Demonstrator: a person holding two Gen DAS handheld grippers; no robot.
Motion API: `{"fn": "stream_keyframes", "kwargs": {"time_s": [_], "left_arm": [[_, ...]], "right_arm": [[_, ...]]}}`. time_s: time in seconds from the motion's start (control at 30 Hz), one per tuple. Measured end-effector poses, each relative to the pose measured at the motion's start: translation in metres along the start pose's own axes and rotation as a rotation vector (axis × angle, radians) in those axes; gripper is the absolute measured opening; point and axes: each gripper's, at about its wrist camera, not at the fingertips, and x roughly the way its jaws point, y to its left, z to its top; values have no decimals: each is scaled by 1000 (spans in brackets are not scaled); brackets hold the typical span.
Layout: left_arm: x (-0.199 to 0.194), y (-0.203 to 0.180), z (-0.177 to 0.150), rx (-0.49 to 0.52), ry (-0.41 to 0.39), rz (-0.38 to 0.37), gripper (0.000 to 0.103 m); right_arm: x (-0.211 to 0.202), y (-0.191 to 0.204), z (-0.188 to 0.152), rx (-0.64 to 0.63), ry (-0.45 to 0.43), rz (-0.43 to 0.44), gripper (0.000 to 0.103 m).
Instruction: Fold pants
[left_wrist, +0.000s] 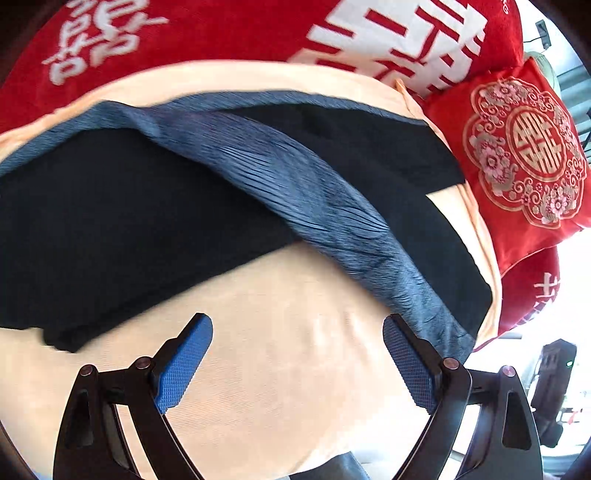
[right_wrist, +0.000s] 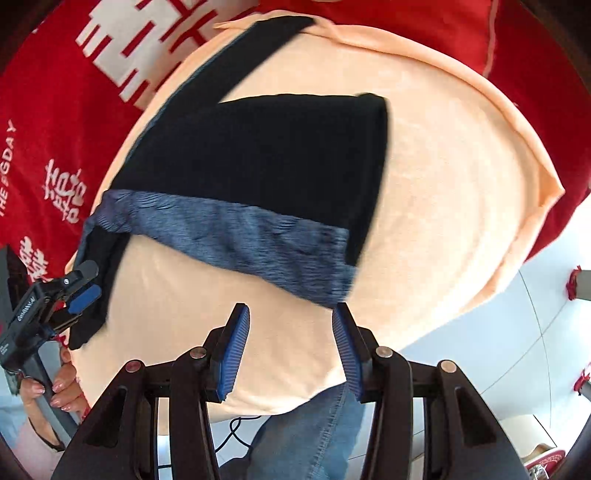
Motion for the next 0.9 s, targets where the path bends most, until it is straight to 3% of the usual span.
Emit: {"fn": "stream_keyframes", "kwargs": {"time_s": [0.1, 0.37, 0.4, 0.47, 0.5, 0.57, 0.6, 0.63, 0.67, 0.73, 0.9], "left_arm": [[20, -10, 3, -15, 19, -4, 94], [52, -42, 17, -38, 19, -73, 94], [56, -44, 19, -45, 27, -81, 94], [64, -44, 21, -70, 43, -82, 94], [65, -43, 22, -85, 32, -76, 93], [65, -41, 23, -99, 11, -84, 73], [67, -40, 25, -106, 22, -98, 50], [71, -37, 28, -123, 39, -117, 40], [73, -33, 30, -153, 45, -138, 37], [74, -26, 32, -192, 51, -185, 17], [55, -36, 48, -205, 0, -224, 17]], "right_arm": [[3, -9, 5, -1, 11, -6, 51], [7, -1, 31, -95, 57, 170, 50], [11, -2, 34, -95, 77, 180, 47], [20, -4, 39, -88, 123, 189, 29], [23, -4, 40, -91, 144, 192, 9], [25, -3, 44, -105, 185, 220, 4], [23, -2, 47, -117, 191, 227, 4], [20, 1, 50, -125, 198, 244, 3], [17, 3, 53, -130, 202, 262, 3], [7, 10, 63, -143, 206, 307, 3], [-18, 36, 102, -188, 193, 391, 3]]}}
